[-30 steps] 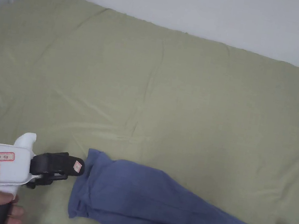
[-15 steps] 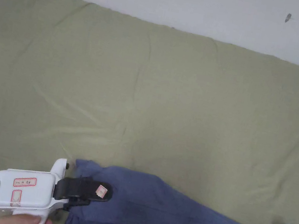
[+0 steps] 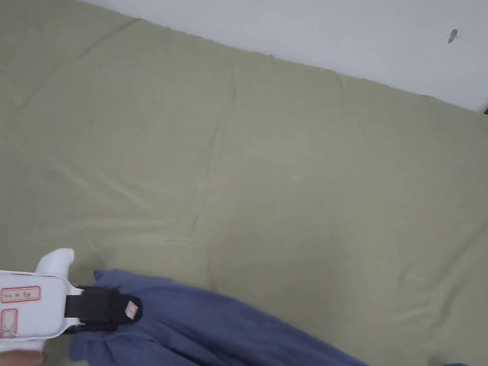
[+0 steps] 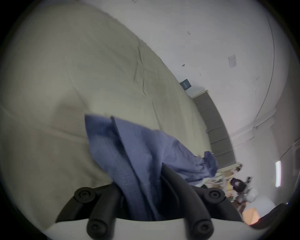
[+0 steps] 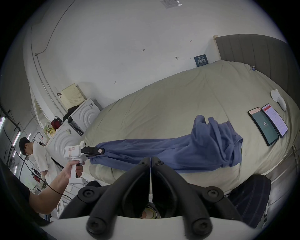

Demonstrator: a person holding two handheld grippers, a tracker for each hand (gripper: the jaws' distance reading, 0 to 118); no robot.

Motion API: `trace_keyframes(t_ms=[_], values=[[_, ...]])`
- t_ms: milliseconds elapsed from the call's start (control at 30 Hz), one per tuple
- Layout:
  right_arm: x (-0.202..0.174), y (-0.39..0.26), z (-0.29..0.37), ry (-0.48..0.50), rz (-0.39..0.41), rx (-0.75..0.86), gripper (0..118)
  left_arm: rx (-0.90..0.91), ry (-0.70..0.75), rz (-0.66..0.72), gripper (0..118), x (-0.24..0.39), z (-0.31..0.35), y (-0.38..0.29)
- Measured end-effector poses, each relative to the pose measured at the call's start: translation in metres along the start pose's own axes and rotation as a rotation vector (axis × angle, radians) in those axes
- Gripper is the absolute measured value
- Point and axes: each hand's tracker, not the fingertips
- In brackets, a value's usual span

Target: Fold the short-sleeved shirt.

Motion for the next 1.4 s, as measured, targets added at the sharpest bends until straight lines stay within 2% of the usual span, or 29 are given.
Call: trace_keyframes(t_ms=[33,100,200,300,400,467,533,633,733,800,833,867,900,967,1000,1033,1100,1133,1267,1300,1367,1400], values=[[0.000,0.000,0.000,0.001,-0.002,0.003,3,0.030,0.068,-0.036,6,0.021,0.011,0.002],[0.000,-0.001,0.002,0.007,-0.003,0.011,3,0.074,0.162,-0.036,6,0.024,0.032,0.007],[-0.001,-0.002,0.005,0.017,0.007,0.020,3,0.100,0.354,-0.119,6,0.036,0.051,0.016],[-0.001,-0.002,0.006,0.034,0.016,0.023,3,0.080,0.343,-0.114,6,0.045,0.048,0.011],[0.001,-0.002,0.007,0.035,0.031,0.024,3,0.082,0.446,-0.307,6,0.102,0.038,-0.007],[0.001,-0.001,0.009,0.040,0.031,0.030,3,0.117,0.445,-0.452,6,0.151,0.030,-0.020],[0.001,-0.001,0.012,0.043,0.030,0.039,3,0.115,0.434,-0.569,6,0.196,0.008,-0.042],[0.001,-0.001,0.014,0.046,0.032,0.050,3,0.033,0.495,-0.721,6,0.224,-0.046,-0.067],[0.002,-0.003,0.018,0.045,0.028,0.059,3,-0.025,0.502,-0.748,6,0.229,-0.109,-0.094],[0.005,-0.003,0.023,0.074,-0.010,0.077,3,-0.024,0.554,-0.778,7,0.223,-0.138,-0.109],[0.005,-0.003,0.027,0.076,-0.014,0.084,3,-0.040,0.578,-0.766,14,0.218,-0.146,-0.111],[0.004,-0.003,0.029,0.070,-0.010,0.091,3,-0.036,0.561,-0.743,31,0.212,-0.149,-0.111],[0.003,-0.003,0.032,0.065,-0.005,0.099,3,-0.019,0.486,-0.663,58,0.208,-0.146,-0.110],[0.005,-0.002,0.033,0.063,-0.002,0.100,3,0.014,0.276,-0.523,98,0.208,-0.120,-0.096],[0.005,-0.001,0.033,0.063,-0.001,0.098,3,0.044,0.172,-0.461,103,0.210,-0.101,-0.089],[0.006,-0.002,0.033,0.063,0.001,0.099,3,0.107,0.072,-0.403,103,0.210,-0.079,-0.081],[0.007,-0.002,0.032,0.059,0.002,0.097,3,0.178,-0.006,-0.362,114,0.209,-0.038,-0.061],[0.009,-0.003,0.031,0.062,-0.004,0.095,3,0.209,0.005,-0.362,116,0.204,-0.022,-0.052],[0.011,-0.008,0.021,0.069,-0.025,0.083,3,0.377,0.180,-0.298,114,0.173,0.004,-0.031],[0.011,-0.009,0.019,0.069,-0.029,0.077,3,0.349,0.165,-0.265,96,0.163,0.001,-0.026],[0.010,-0.012,0.018,0.077,-0.033,0.066,3,0.279,0.086,-0.201,24,0.151,-0.016,-0.029],[0.008,-0.013,0.019,0.078,-0.032,0.065,3,0.265,0.119,-0.204,14,0.151,-0.029,-0.034]])
